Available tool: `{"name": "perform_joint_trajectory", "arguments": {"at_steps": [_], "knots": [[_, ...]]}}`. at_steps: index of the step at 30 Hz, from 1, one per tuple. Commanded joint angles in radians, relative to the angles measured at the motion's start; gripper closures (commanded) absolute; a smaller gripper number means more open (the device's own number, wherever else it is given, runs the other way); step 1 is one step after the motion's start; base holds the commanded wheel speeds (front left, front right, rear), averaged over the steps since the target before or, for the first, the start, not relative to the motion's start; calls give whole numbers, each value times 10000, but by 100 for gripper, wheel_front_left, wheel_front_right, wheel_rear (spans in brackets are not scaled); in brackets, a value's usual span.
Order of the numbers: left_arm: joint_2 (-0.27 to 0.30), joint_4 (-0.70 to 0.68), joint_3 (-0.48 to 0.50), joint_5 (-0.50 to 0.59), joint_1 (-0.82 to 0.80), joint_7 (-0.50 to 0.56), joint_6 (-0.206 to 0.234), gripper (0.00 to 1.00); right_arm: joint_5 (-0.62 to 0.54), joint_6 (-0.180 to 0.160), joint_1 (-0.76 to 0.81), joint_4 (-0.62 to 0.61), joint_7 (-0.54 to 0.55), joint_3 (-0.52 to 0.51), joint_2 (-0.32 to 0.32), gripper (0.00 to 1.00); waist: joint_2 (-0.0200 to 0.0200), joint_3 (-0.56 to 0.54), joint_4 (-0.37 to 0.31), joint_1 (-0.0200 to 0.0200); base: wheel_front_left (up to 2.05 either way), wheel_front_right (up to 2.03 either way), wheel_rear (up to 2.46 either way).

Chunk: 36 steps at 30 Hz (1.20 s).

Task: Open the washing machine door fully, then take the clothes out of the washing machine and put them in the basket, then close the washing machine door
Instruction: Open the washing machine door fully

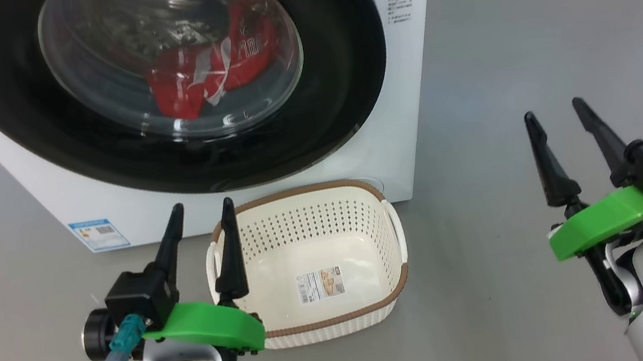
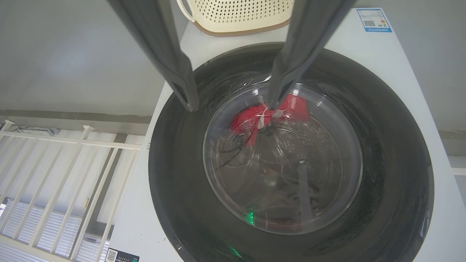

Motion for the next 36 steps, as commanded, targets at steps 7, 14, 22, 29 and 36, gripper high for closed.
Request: {"name": "perform_joint_trajectory", "arguments": {"at_steps": [7, 14, 22, 29, 36], "knots": [[225, -785, 119, 85, -435, -122, 76, 0, -41, 4, -745, -375, -65, 115, 1, 100, 0, 602, 254, 0, 0, 0, 0], [225, -1130, 130, 222, -496, -122, 27, 0, 1908, 4, -1402, -57, -65, 214, 1, 100, 0, 1143, 398, 0, 0, 0, 0], [225, -1550, 274, 416, -708, -122, -21, 0, 3452, 4, -2339, 196, -65, 369, 1, 100, 0, 1879, 505, 0, 0, 0, 0], [225, -2031, 337, 508, -817, -122, -45, 0, 4922, 4, -2945, 347, -65, 598, 1, 100, 0, 2390, 608, 0, 0, 0, 0], [225, -2209, 382, 553, -942, -122, -107, 0, 6453, 4, -3802, 343, -65, 931, 1, 100, 0, 2991, 709, 0, 0, 0, 0]]}}
